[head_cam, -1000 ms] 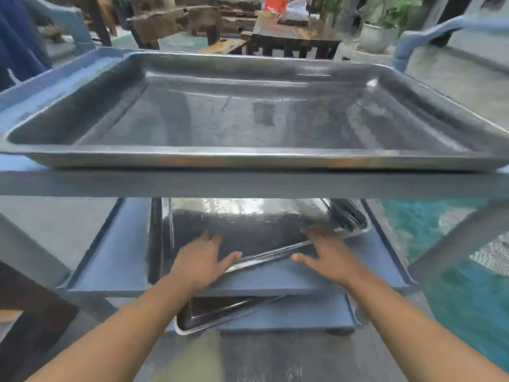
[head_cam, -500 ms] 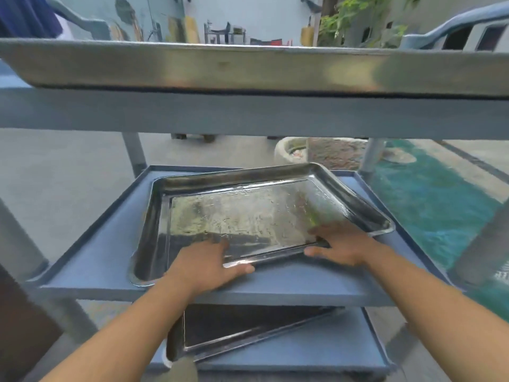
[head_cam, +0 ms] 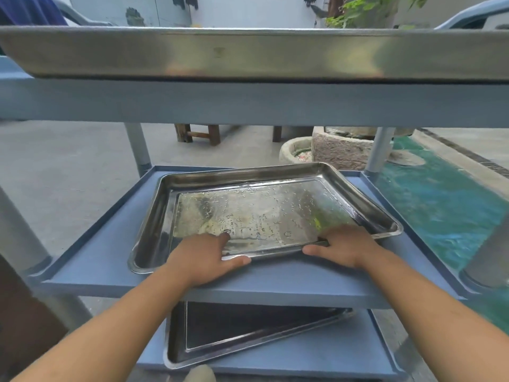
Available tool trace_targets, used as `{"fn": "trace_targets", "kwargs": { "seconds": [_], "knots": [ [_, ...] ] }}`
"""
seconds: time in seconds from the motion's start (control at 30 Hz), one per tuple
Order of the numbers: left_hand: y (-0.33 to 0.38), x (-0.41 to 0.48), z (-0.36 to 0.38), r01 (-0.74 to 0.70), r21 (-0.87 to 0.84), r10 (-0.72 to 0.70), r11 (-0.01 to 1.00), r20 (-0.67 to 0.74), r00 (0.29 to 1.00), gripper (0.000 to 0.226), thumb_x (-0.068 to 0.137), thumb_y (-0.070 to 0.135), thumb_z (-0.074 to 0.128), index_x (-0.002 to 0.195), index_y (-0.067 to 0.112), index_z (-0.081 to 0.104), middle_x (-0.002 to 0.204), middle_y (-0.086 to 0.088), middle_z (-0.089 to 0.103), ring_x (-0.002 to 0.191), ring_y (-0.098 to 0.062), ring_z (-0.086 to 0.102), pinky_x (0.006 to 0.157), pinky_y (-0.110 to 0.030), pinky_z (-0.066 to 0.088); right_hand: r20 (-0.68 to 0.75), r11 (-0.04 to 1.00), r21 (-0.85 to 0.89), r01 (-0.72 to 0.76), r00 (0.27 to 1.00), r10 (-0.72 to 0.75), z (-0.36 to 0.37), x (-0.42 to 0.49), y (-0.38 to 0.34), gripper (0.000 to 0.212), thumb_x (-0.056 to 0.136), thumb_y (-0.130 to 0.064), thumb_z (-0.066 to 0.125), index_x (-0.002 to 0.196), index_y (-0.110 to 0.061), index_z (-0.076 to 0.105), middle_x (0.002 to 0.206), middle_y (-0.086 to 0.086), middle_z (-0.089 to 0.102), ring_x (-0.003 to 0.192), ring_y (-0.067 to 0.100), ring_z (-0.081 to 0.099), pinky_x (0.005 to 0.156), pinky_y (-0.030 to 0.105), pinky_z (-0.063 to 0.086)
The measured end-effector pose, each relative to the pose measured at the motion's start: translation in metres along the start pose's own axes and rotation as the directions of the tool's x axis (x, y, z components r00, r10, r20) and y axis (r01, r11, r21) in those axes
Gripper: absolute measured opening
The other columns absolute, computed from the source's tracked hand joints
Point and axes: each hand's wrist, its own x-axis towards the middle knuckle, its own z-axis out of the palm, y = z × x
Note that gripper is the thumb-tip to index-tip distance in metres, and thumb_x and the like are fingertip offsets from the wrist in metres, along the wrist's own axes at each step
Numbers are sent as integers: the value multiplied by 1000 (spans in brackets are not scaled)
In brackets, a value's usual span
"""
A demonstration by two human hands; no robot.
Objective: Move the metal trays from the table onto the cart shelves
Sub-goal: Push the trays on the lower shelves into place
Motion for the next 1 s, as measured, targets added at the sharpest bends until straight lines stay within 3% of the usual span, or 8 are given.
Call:
{"fn": "trace_targets", "kwargs": {
  "seconds": [0.13,0.33,0.47,0.6,0.77,0.87,1.0],
  "knots": [
    [-16,13,4,-19,-27,20,999,17,1000,95,64,100,17,108,27,59,77,4,65,72,-19,60,71,-37,53,6,998,0,-63,998,63,1,2,-9,102,54,-106,8,66,-17,56,63,-3,60,62,15,56,58,30,41],
    [-41,35,14,-25,-76,26,997,14,1000,103,56,104,19,121,33,57,94,9,70,82,-17,62,71,-32,48,35,991,-1,-131,991,131,-1,7,-23,106,51,-107,7,68,-17,61,66,-3,62,64,15,59,64,29,46],
    [-54,50,15,-33,-87,36,996,28,999,103,54,105,18,118,34,56,95,12,69,84,-17,62,79,-35,53,26,985,7,-173,985,173,0,13,-32,99,51,-107,8,60,-17,49,63,-1,61,61,16,59,63,30,47],
    [-63,61,18,-32,-98,34,995,18,999,100,53,106,22,116,37,56,88,16,66,76,-12,54,69,-31,44,27,982,10,-190,981,190,2,20,-33,100,50,-107,9,59,-17,51,61,-2,59,60,16,58,58,28,44],
    [-66,73,22,-10,-132,14,991,31,999,98,50,106,23,113,38,56,88,19,65,78,-13,54,75,-33,48,108,986,61,-154,983,147,-5,35,-26,100,51,-106,10,63,-16,51,65,-2,59,63,18,58,67,34,49],
    [-70,76,21,-42,-113,43,993,9,999,96,53,105,22,112,37,56,89,17,66,78,-13,54,72,-33,45,135,992,77,-104,987,93,-9,36,-13,93,56,-104,12,63,-17,45,63,0,56,60,19,56,60,34,41],
    [-70,76,15,-55,-96,57,994,21,998,90,57,102,26,109,35,58,83,17,60,75,-14,54,68,-31,40,87,991,96,-92,993,84,-6,29,2,94,58,-101,11,82,-24,60,86,-5,61,81,16,58,73,37,48]
  ]
}}
